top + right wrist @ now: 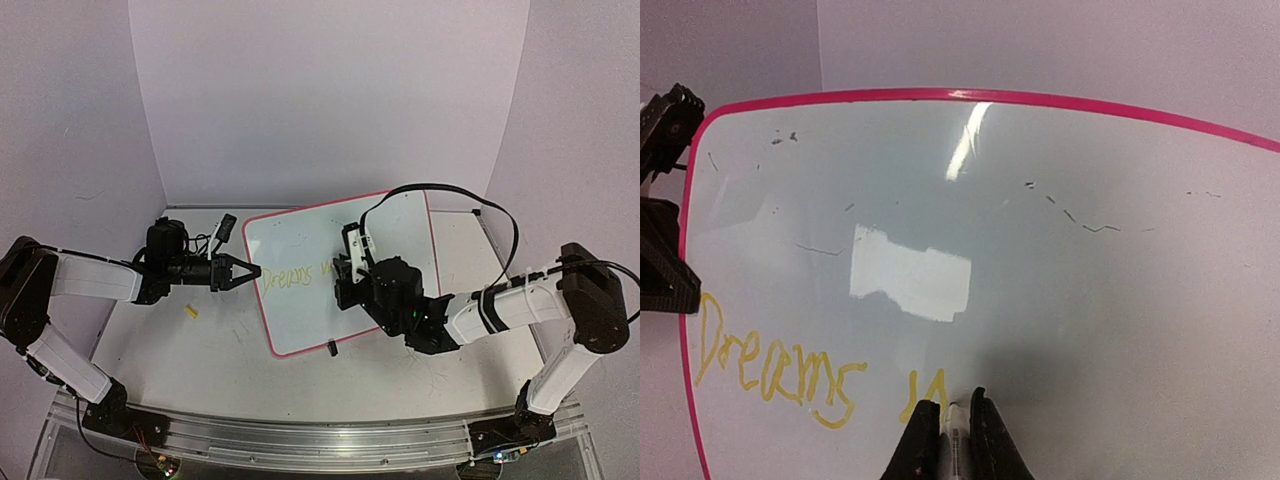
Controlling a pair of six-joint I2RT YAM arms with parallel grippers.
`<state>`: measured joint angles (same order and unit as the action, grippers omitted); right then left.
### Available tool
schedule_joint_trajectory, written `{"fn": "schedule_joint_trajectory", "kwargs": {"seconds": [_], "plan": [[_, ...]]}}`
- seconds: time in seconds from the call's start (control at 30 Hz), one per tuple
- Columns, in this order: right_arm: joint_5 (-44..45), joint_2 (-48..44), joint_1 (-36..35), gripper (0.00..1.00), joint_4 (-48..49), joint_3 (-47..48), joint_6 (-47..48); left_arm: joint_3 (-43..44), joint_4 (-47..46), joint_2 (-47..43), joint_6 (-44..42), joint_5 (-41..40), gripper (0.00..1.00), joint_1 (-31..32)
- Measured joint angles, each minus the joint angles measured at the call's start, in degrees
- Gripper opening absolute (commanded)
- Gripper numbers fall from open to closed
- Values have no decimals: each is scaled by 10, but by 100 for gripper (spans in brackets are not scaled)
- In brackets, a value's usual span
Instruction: Write a sentence on the whiteboard
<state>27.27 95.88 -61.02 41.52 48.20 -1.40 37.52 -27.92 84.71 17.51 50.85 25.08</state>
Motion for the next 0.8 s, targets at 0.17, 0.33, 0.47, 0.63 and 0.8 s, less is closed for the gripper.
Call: {"fn": "schedule_joint_trajectory", "kwargs": {"seconds": [0.17, 0.33, 0.47, 0.63, 0.8], "plan": [[7, 0, 6, 0, 0, 9, 1, 0, 0, 0, 0, 0, 0, 0], [6, 0, 11, 0, 3, 13, 3, 0, 0, 0, 0, 0, 0, 0], [-16, -6, 14, 0, 17, 0, 4, 0, 0, 0, 0, 0, 0, 0], [-42, -54, 15, 0, 22, -55, 15, 0, 0, 0, -1, 0, 0, 0], [-62, -71, 21, 0, 35, -60, 29, 0, 0, 0, -1, 0, 0, 0]]}}
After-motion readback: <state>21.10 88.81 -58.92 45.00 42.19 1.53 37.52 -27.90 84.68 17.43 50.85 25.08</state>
